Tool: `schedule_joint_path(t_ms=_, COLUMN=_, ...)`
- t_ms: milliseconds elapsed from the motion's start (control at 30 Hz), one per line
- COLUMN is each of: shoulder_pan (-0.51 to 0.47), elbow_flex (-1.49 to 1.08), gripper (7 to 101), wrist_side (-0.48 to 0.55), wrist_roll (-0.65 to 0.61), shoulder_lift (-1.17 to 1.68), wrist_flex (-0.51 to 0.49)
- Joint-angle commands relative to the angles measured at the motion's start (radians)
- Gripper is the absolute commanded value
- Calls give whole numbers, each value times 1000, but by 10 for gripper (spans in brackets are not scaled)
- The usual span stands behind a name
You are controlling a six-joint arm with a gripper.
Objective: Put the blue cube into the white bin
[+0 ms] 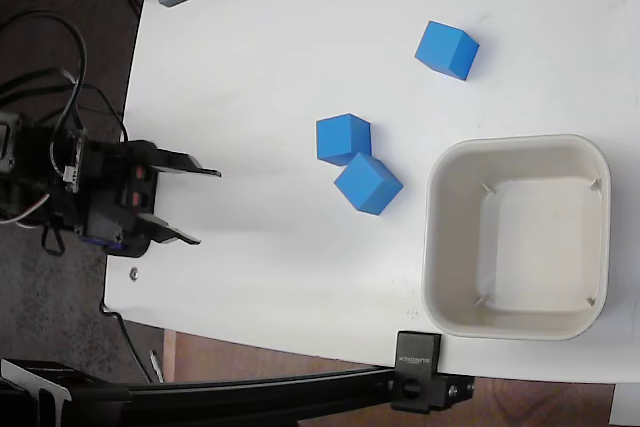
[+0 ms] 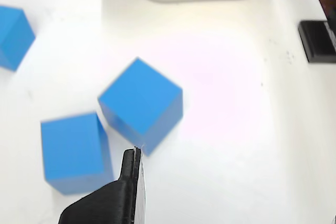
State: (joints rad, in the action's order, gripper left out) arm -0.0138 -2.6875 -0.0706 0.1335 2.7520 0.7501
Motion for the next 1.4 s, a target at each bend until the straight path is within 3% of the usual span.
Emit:
schedule_joint_path(t_ms=33, shoulder_pan=95, elbow_flex=186, gripper=1000, wrist_side=-61, wrist_roll=17, shoulder_lift=-153, wrist_flex=-51)
schedule_joint_path(t_ms=333, shoulder_pan=147, elbow_flex=302, gripper=1000, wrist_side=32, wrist_roll=18, shoulder_lift=-380, wrist_flex=-124)
schedule_joint_path(t_ms=567, shoulder_pan=282, elbow_flex=377, gripper=989, wrist_side=-112, wrist_roll=61, shoulder_lift=-614, wrist_flex=-173)
schedule_joint_path(t_ms=667, shoulder_pan=302, elbow_flex=382, gripper=1000, wrist_side=-124, wrist_roll=63, shoulder_lift=-655, wrist_flex=-190)
schedule_joint_path(t_ms=1033, shoulder_pan=262, elbow_flex=310, gripper=1000, wrist_side=-9, wrist_roll=-2, shoulder_lift=-664, wrist_flex=-273)
schedule_joint_path(t_ms=1400, shoulder_pan=222, elbow_flex=278, gripper=1000, wrist_side=2, wrist_roll=-6, shoulder_lift=-699, wrist_flex=-295)
